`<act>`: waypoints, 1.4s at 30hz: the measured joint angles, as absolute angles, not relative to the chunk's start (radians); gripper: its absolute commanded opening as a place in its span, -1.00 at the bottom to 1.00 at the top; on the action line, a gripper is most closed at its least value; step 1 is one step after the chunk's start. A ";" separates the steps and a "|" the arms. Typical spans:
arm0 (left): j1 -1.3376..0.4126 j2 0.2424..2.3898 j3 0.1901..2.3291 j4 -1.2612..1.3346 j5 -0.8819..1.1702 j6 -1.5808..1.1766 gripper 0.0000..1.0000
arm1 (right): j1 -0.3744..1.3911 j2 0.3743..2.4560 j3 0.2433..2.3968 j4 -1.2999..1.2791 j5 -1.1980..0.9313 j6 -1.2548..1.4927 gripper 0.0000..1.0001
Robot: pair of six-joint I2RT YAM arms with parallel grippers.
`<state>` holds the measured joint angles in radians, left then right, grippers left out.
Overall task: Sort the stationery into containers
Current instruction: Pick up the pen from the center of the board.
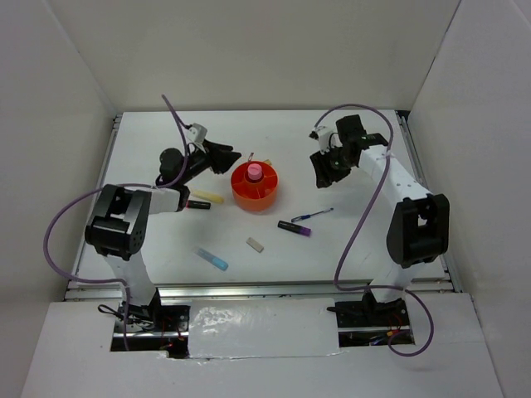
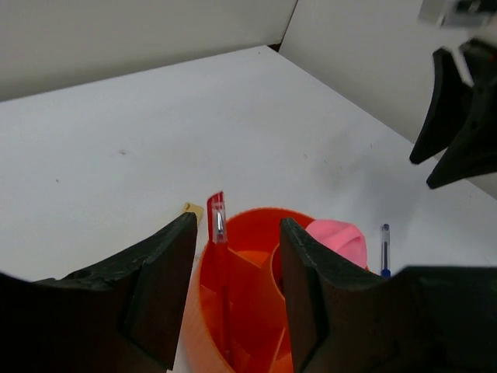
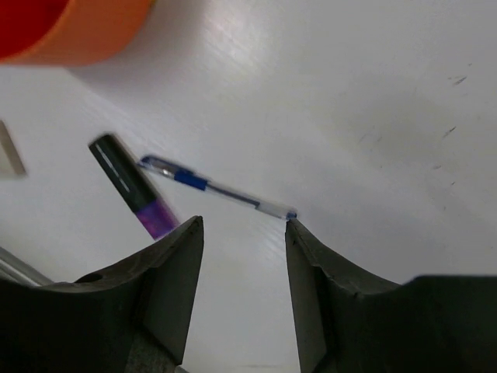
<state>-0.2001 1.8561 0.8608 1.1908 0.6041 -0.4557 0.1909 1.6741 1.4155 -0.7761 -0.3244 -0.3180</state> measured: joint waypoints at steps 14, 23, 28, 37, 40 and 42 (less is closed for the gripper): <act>-0.012 1.518 1.027 0.749 0.782 -0.428 0.30 | 0.389 1.866 1.532 -0.962 -0.183 -0.714 -0.15; 0.141 1.444 0.951 0.634 0.815 -0.485 0.31 | 0.508 1.858 1.348 -0.923 -0.061 -0.820 -0.11; 0.152 1.417 0.921 0.620 0.830 -0.500 0.31 | 0.508 1.857 1.346 -0.876 -0.027 -0.843 -0.10; 0.170 1.398 0.915 0.620 0.842 -0.501 0.31 | 0.513 1.857 1.319 -0.810 -0.014 -0.886 -0.14; 0.178 1.397 0.914 0.621 0.843 -0.502 0.31 | 0.511 1.857 1.289 -0.805 -0.015 -0.896 -0.14; 0.181 1.397 0.914 0.620 0.843 -0.503 0.32 | 0.506 1.857 1.277 -0.804 -0.016 -0.901 -0.13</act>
